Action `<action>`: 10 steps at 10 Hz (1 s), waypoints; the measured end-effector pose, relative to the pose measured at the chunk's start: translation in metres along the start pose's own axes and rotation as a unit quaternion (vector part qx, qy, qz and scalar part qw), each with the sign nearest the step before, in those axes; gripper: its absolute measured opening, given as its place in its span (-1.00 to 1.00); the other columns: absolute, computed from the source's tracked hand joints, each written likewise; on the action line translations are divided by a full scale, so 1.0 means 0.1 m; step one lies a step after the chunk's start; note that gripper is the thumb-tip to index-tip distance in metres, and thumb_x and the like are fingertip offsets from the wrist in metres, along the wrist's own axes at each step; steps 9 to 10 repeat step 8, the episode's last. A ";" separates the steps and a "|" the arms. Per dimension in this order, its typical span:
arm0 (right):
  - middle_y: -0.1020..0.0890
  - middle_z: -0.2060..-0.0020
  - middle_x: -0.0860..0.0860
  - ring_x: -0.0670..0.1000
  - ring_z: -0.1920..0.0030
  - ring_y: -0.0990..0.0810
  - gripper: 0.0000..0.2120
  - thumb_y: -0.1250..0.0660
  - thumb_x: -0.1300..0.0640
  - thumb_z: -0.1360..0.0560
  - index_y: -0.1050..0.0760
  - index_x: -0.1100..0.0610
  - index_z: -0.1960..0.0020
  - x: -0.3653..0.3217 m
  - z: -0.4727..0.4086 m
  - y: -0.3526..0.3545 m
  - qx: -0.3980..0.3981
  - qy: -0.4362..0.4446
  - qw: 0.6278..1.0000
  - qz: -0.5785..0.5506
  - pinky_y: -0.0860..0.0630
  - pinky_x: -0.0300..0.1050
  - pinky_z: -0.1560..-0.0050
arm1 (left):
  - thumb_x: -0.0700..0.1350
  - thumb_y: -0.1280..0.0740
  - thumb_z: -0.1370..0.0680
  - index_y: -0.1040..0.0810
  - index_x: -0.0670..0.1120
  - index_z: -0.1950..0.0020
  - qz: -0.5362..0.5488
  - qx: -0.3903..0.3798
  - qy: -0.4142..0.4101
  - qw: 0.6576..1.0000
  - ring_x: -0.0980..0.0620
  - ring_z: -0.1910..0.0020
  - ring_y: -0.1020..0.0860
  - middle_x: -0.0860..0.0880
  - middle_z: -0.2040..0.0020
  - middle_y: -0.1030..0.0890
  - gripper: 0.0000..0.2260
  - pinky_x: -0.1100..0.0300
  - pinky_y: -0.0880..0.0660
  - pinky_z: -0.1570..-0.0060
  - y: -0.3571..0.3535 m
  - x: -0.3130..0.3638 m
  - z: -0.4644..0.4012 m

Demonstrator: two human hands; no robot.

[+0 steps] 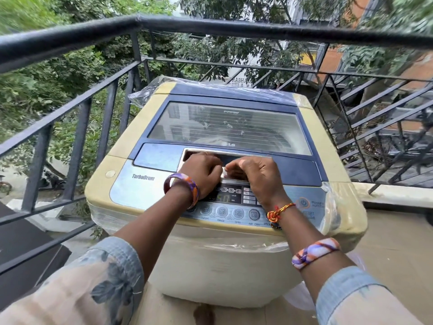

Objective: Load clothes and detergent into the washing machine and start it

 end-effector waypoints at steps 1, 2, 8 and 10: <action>-0.71 0.22 0.10 -0.03 0.17 -0.65 -0.72 -0.19 0.14 -0.45 -0.66 0.20 0.14 -0.08 0.04 0.04 0.043 0.023 0.989 0.139 -0.55 -0.23 0.05 | -0.04 -0.02 -0.40 -0.61 -0.22 0.07 -0.050 -0.035 -0.010 0.998 -0.12 0.01 -0.54 -0.17 0.09 -0.64 -0.57 0.08 -0.38 -0.01 -0.05 0.03 -0.01; -0.68 0.04 0.11 0.04 -0.02 -0.60 -0.73 -0.18 0.19 -0.47 -0.63 0.21 -0.02 -0.13 0.01 -0.10 0.008 0.040 0.956 0.290 -0.47 -0.20 -0.09 | 0.09 0.14 -0.36 -0.57 -0.20 0.06 -0.093 -0.046 -0.032 0.994 -0.14 0.01 -0.53 -0.17 0.09 -0.62 -0.42 0.06 -0.38 -0.02 -0.07 0.05 -0.01; -0.63 0.08 0.17 0.21 0.02 -0.57 -0.79 -0.14 0.07 -0.54 -0.53 0.11 0.05 -1.17 -0.94 -0.13 -0.115 0.134 0.840 0.514 -0.43 -0.02 0.15 | -0.09 -0.13 -0.49 -0.62 -0.17 0.10 -0.232 -0.031 -0.114 0.965 -0.25 0.11 -0.60 -0.24 0.13 -0.64 -0.71 0.09 -0.45 0.22 0.87 0.52 -0.99; -0.63 0.08 0.17 0.21 0.02 -0.57 -0.79 -0.14 0.07 -0.54 -0.53 0.11 0.05 -1.17 -0.94 -0.13 -0.115 0.134 0.840 0.514 -0.43 -0.02 0.15 | -0.09 -0.13 -0.49 -0.62 -0.17 0.10 -0.232 -0.031 -0.114 0.965 -0.25 0.11 -0.60 -0.24 0.13 -0.64 -0.71 0.09 -0.45 0.22 0.87 0.52 -0.99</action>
Point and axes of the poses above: each hand's wrist, its own z-axis away from the middle knuckle, its own y-axis out of the back of the hand, x = y × z, the point moved 8 cm from there along -z, towards the middle knuckle
